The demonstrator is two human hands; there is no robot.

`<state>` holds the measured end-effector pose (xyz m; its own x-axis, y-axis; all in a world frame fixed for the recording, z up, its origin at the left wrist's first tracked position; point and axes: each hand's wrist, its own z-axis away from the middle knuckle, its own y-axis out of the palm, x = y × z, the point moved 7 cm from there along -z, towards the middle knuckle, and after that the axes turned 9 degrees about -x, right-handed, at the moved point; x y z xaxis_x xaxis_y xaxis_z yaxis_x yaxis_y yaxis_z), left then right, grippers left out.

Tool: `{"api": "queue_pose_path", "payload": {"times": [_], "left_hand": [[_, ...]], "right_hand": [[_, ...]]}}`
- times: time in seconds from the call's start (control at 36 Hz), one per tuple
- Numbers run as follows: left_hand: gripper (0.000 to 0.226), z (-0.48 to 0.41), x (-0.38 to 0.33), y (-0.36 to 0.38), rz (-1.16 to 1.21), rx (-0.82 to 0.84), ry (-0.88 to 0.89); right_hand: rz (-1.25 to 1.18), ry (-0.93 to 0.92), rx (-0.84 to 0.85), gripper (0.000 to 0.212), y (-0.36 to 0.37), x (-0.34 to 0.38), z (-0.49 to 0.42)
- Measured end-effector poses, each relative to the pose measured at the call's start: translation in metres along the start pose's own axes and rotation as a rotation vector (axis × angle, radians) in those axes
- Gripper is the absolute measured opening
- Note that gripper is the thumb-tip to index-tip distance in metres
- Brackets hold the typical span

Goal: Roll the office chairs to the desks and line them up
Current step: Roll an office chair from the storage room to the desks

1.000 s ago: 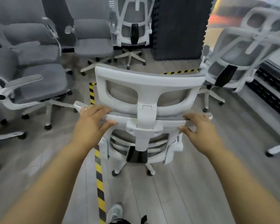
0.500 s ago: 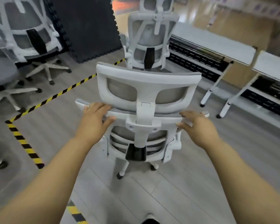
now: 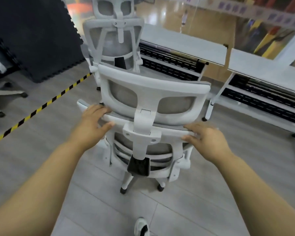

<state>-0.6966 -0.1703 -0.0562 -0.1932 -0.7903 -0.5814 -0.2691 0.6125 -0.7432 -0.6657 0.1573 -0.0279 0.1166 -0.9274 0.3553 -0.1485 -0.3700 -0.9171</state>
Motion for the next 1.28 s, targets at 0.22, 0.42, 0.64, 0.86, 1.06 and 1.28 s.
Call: {"api": "queue_pose_path", "payload": {"times": [0.22,0.42,0.64,0.86,1.06,1.28], "left_hand": [[0.049,-0.089,-0.006,0.045,-0.011,0.040,0.032],[0.051,-0.178,-0.001,0.082,-0.013,0.054,0.068],[0.054,-0.285,0.012,0.122,0.037,0.106,0.164],[0.048,-0.386,0.021,0.152,0.006,0.205,0.285],[0.050,-0.460,0.023,0.183,-0.012,0.241,0.260],[0.051,-0.541,0.027,0.222,-0.016,0.255,0.249]], "right_hand": [[-0.014,0.054,-0.016,0.044,0.006,-0.030,-0.072],[0.017,0.118,-0.030,0.045,0.012,-0.053,-0.147],[0.013,0.265,-0.133,0.043,0.027,-0.071,-0.224],[-0.002,0.394,-0.166,0.045,0.041,-0.076,-0.302],[0.005,0.452,-0.158,0.045,0.052,-0.088,-0.371],[0.026,0.423,-0.189,0.044,0.061,-0.110,-0.454]]}}
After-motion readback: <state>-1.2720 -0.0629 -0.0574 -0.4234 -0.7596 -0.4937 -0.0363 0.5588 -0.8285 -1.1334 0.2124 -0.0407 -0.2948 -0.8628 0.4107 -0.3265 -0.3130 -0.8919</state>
